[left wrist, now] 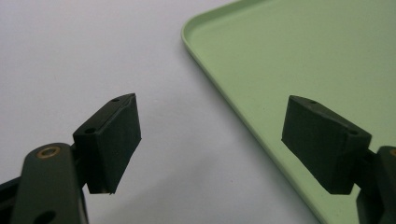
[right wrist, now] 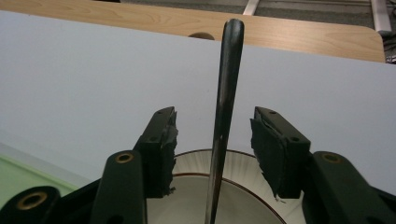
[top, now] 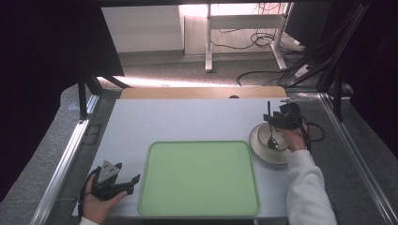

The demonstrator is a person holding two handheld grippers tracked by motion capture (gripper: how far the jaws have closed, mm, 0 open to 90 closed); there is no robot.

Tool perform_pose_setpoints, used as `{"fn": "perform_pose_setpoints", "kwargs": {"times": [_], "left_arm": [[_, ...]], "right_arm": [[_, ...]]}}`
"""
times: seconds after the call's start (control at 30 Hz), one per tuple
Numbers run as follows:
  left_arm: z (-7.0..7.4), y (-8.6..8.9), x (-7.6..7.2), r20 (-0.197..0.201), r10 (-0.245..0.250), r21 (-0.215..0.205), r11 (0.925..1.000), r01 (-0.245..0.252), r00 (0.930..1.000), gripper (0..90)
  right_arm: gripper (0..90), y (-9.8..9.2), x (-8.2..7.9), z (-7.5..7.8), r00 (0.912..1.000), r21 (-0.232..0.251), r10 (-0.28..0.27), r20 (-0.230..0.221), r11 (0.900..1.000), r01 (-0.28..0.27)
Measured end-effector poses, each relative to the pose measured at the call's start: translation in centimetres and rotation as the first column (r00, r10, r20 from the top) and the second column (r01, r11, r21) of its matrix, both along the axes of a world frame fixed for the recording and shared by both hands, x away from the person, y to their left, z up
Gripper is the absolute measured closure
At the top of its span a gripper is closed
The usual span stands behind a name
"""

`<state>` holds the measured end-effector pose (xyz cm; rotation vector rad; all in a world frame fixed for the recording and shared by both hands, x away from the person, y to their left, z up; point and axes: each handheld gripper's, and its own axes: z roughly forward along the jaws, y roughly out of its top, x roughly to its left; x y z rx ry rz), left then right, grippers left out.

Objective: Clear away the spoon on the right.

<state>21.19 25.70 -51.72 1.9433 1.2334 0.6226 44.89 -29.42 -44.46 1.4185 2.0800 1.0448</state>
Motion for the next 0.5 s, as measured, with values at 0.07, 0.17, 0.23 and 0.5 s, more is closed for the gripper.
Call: {"fn": "perform_pose_setpoints", "kwargs": {"times": [0.07, 0.17, 0.23, 0.5], "left_arm": [[-0.01, 0.02, 0.01, -0.001, 0.001, 0.000, 1.0000, -0.001, 1.0000, 19.1], [-0.01, 0.02, 0.02, 0.000, 0.002, 0.000, 1.0000, -0.002, 1.0000, 19.1], [0.00, 0.02, 0.01, 0.001, 0.001, 0.000, 1.0000, -0.001, 1.0000, 19.1], [-0.02, 0.04, 0.02, 0.002, 0.001, 0.000, 1.0000, -0.001, 1.0000, 19.1]], "right_arm": [[55.0, 0.06, 0.20, -0.19, 0.9999, -0.001, 0.003, -0.013, 1.000, -0.003], [59.7, 0.14, 0.38, -0.40, 0.9996, -0.003, 0.009, -0.026, 1.000, -0.009], [63.3, 0.08, 0.45, -0.42, 0.9995, 0.001, 0.014, -0.029, 1.000, -0.014], [72.1, -0.33, 0.67, -0.70, 0.9985, 0.018, 0.014, -0.053, 1.000, -0.013]]}}
